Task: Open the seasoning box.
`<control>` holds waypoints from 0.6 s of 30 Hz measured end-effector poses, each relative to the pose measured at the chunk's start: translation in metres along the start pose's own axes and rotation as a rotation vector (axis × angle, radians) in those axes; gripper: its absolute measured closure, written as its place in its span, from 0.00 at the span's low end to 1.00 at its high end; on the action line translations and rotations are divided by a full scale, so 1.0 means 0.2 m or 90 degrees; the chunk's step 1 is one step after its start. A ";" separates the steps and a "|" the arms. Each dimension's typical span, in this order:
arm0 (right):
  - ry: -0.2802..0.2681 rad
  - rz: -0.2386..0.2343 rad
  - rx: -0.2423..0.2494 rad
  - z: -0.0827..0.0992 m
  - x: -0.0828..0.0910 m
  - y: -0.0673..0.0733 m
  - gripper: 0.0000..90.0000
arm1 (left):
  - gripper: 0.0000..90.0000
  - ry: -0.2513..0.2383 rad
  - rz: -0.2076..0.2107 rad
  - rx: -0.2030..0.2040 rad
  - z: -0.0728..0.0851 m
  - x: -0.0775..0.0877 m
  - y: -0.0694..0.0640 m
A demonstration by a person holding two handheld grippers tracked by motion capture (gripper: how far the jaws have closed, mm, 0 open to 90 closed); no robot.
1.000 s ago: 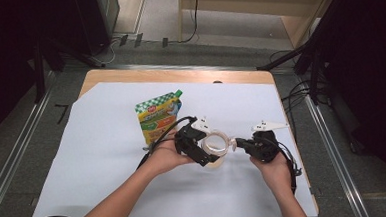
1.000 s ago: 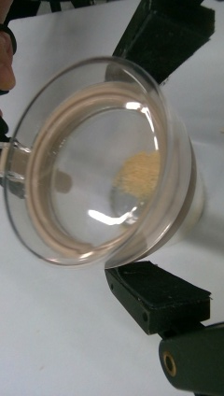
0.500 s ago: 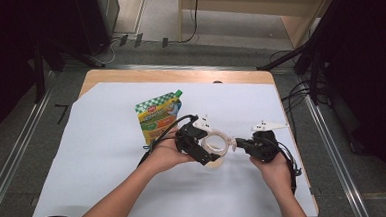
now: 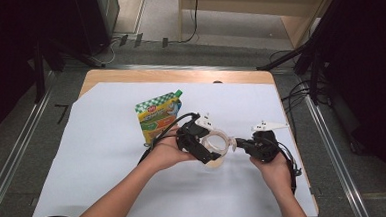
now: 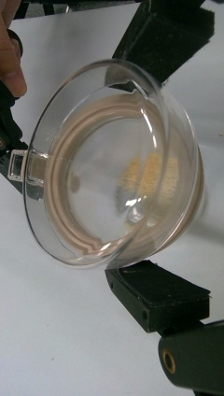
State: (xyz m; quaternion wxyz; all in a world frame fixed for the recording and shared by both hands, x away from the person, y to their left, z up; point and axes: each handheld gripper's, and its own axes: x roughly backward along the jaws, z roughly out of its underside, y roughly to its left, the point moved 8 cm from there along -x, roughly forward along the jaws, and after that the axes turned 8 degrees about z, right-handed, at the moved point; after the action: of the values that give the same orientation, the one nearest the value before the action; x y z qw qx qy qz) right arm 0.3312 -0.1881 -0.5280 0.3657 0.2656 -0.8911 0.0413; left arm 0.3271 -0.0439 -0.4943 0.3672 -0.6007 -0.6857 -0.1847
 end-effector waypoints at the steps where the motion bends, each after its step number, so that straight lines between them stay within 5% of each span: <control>1: 0.001 0.000 -0.001 0.00 0.00 0.00 1.00 | 0.13 0.000 0.000 -0.001 0.00 0.00 0.00; 8: 0.001 0.000 -0.001 0.00 0.00 0.00 1.00 | 0.13 -0.023 0.000 -0.012 -0.05 0.03 -0.01; 10: 0.000 0.000 0.000 0.00 0.00 0.00 1.00 | 0.22 -0.043 0.027 -0.025 -0.09 0.05 -0.04; 18: -0.001 -0.004 -0.001 0.00 0.01 0.00 1.00 | 0.42 -0.061 0.037 -0.028 -0.18 0.09 -0.09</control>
State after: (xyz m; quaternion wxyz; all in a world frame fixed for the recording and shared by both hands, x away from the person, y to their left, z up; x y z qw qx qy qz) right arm 0.3302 -0.1884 -0.5274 0.3651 0.2686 -0.8905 0.0393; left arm 0.3192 -0.0603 -0.4552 0.3257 -0.6365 -0.6807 -0.1596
